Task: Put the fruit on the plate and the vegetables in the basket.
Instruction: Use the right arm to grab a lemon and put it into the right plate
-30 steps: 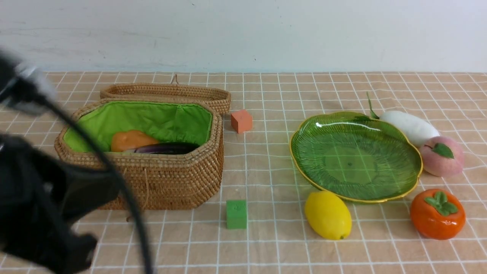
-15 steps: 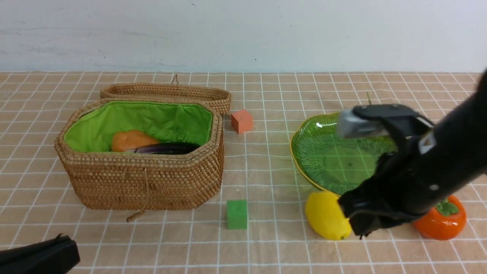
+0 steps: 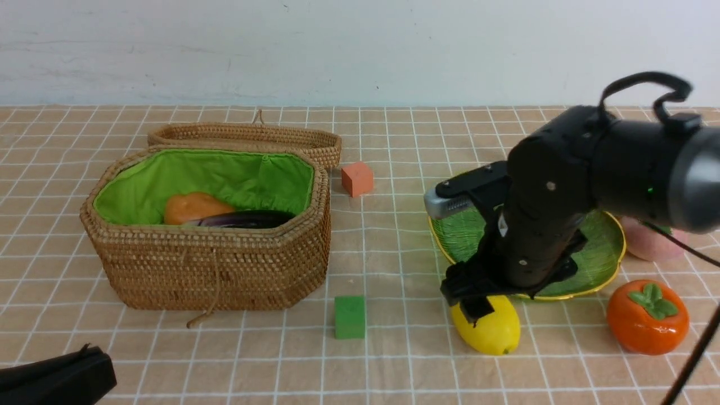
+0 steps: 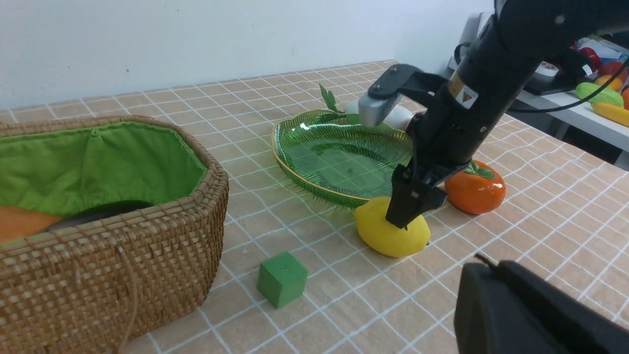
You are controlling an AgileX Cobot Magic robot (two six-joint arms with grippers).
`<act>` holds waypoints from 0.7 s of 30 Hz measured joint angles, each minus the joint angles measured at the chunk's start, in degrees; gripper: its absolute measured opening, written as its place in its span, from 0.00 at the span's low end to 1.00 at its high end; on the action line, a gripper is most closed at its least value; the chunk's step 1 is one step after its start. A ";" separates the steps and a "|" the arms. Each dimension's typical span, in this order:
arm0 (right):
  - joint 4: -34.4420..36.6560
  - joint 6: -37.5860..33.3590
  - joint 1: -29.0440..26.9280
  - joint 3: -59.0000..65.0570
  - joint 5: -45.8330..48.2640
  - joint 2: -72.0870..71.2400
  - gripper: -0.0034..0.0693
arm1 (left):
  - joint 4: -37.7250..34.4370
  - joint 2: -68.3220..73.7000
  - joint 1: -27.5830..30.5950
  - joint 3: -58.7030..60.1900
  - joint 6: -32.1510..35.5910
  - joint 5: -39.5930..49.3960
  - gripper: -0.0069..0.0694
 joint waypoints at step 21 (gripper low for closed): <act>3.16 0.05 2.26 -0.96 -0.74 4.47 0.88 | 0.00 0.00 0.00 1.02 0.22 -0.10 0.07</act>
